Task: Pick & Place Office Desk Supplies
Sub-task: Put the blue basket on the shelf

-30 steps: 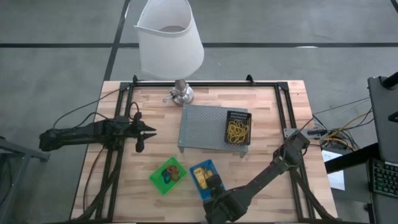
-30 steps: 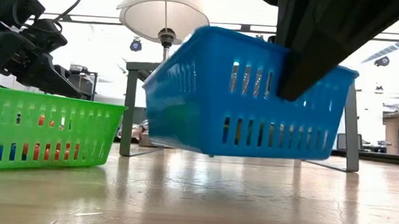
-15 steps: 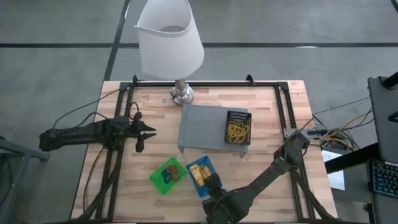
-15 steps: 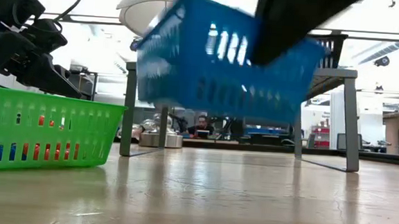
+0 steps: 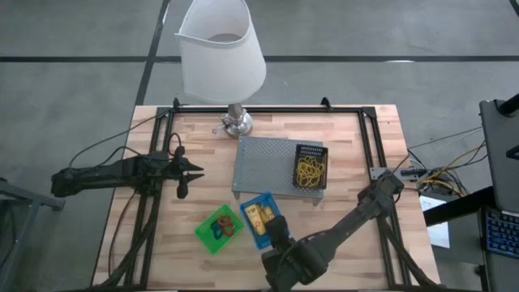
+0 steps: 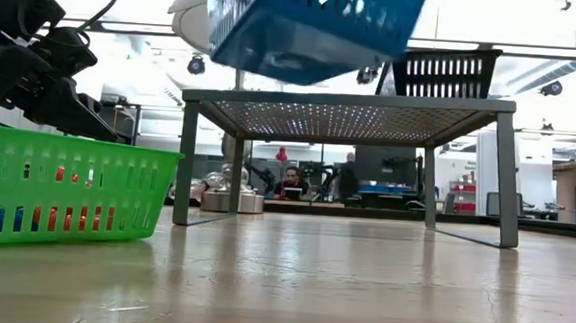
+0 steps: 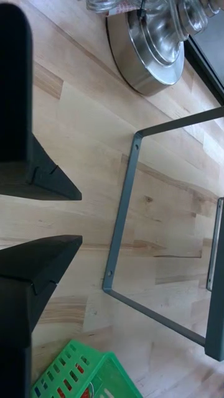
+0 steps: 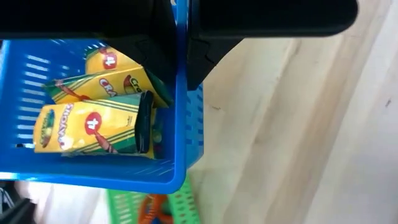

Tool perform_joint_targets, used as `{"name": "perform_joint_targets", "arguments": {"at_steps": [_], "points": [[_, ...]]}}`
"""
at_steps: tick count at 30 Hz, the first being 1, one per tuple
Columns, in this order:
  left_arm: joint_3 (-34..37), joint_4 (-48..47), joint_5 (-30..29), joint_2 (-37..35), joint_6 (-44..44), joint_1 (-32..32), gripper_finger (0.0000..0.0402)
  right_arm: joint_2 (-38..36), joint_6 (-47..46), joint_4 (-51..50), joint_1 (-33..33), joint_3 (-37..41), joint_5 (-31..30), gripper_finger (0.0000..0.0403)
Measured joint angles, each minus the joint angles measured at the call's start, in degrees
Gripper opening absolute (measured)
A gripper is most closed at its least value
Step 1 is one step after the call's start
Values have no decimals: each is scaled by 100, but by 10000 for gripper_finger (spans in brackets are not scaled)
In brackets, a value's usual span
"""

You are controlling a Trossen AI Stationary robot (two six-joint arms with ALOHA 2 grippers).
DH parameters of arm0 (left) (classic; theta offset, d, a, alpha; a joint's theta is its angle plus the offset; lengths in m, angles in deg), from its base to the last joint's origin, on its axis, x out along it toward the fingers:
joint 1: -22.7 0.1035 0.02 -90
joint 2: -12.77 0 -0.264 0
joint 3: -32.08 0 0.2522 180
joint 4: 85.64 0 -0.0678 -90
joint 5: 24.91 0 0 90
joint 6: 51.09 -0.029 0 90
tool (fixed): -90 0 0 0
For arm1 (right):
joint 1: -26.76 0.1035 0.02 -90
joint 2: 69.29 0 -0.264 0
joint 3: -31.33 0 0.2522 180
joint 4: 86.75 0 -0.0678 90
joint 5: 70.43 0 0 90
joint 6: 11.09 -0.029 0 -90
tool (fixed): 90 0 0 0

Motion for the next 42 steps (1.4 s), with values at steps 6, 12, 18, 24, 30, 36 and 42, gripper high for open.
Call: {"name": "perform_joint_targets", "arguments": {"at_steps": [6,12,18,24,30,36,42], "points": [[-1,0,0,2,0,1,106,-183,-12,-316,-298,-150,47,12],[0,0,0,0,0,1,106,-483,207,-358,-652,-150,30,13],[0,0,0,0,0,-1,106,-818,495,-512,-1075,-172,24,13],[0,0,2,0,0,-1,106,-919,6,-810,-1542,-172,32,13],[0,0,0,2,0,1,106,-920,130,-851,-1864,-172,521,13],[0,0,0,2,0,-1,106,-920,-197,-849,-2106,-172,919,13],[0,0,2,2,0,1,106,-920,-175,-990,-2285,-172,939,13]]}}
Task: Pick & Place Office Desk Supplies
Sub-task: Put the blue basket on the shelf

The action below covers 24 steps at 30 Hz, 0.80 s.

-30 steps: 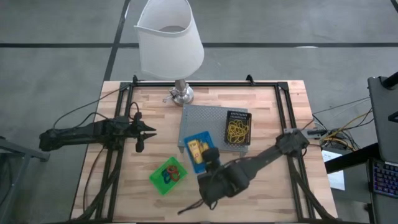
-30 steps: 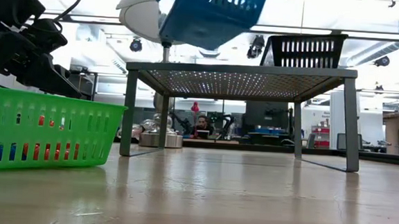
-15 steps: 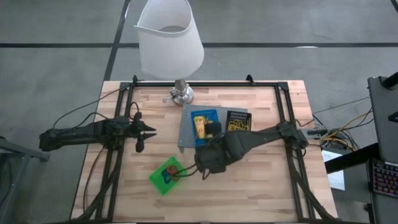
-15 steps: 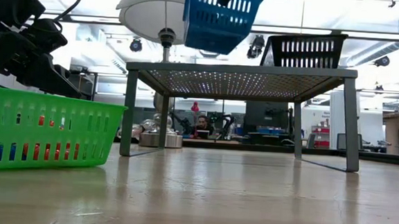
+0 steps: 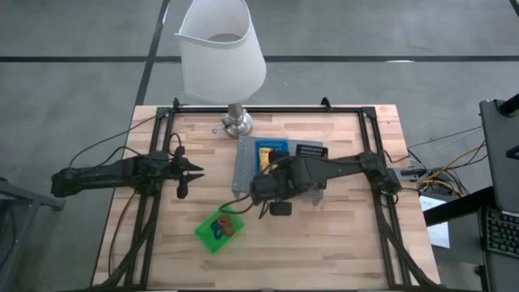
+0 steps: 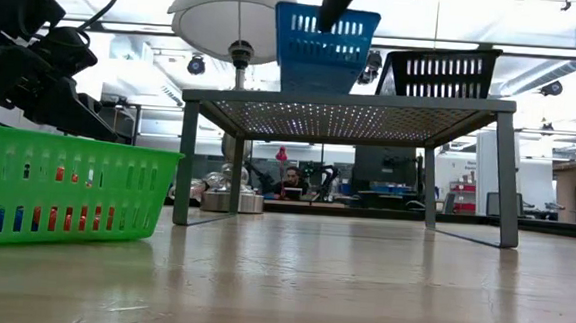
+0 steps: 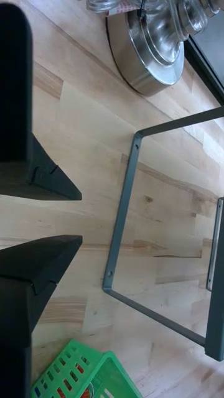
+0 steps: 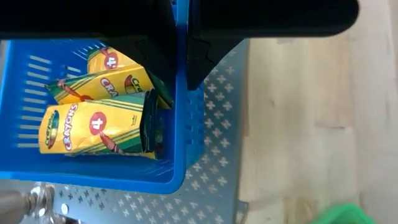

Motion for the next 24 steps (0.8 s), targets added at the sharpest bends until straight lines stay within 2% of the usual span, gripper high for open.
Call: {"name": "perform_joint_targets", "arguments": {"at_steps": [9,15,24], "points": [[0,0,-2,0,0,0,106,0,46,10,-256,17,384,13],[0,0,-1,0,0,0,106,7,-465,40,-394,71,419,13],[-2,0,-2,0,0,-2,106,15,-449,95,-461,457,664,13]]}}
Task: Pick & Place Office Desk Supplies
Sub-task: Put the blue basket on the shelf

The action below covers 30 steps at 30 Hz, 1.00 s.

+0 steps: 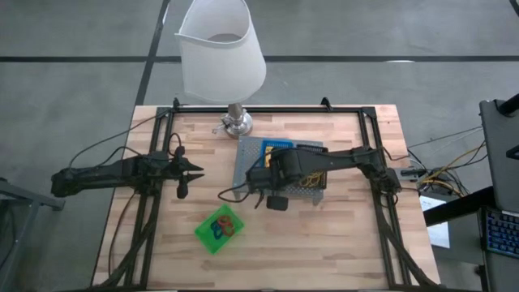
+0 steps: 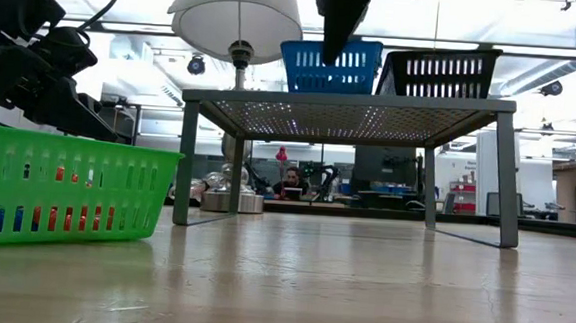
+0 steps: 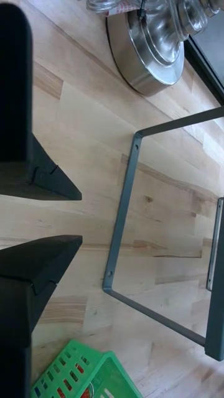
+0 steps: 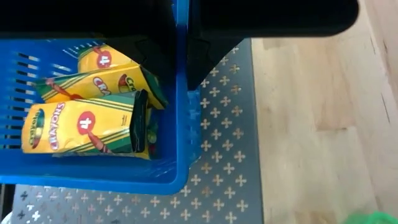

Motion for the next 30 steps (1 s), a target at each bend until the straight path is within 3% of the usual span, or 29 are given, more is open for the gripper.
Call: {"name": "perform_joint_targets", "arguments": {"at_steps": [6,30], "points": [[2,0,1,0,0,2,106,0,-449,67,-7,108,-4,13],[2,0,2,0,0,1,106,0,-340,68,1,151,85,16]]}}
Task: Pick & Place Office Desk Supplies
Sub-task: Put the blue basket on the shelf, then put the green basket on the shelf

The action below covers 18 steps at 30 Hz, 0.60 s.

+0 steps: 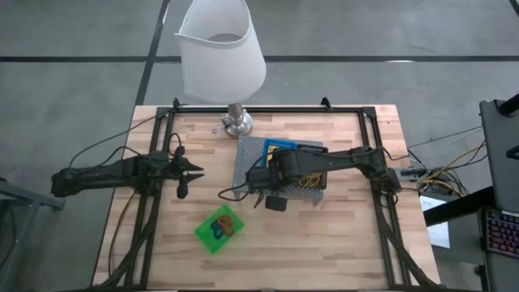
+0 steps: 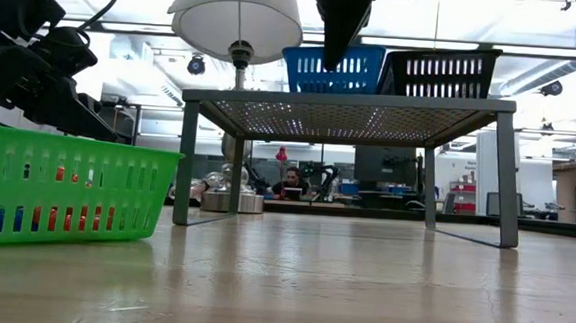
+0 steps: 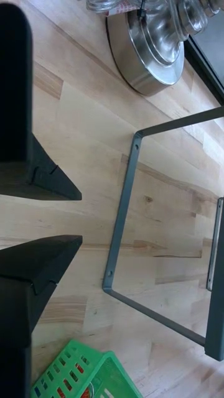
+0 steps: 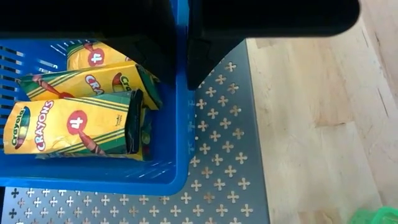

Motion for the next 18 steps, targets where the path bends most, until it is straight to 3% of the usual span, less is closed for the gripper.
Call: {"name": "perform_joint_targets", "arguments": {"at_steps": [18], "points": [[0,0,0,0,0,0,106,0,-131,77,0,0,0,143]]}}
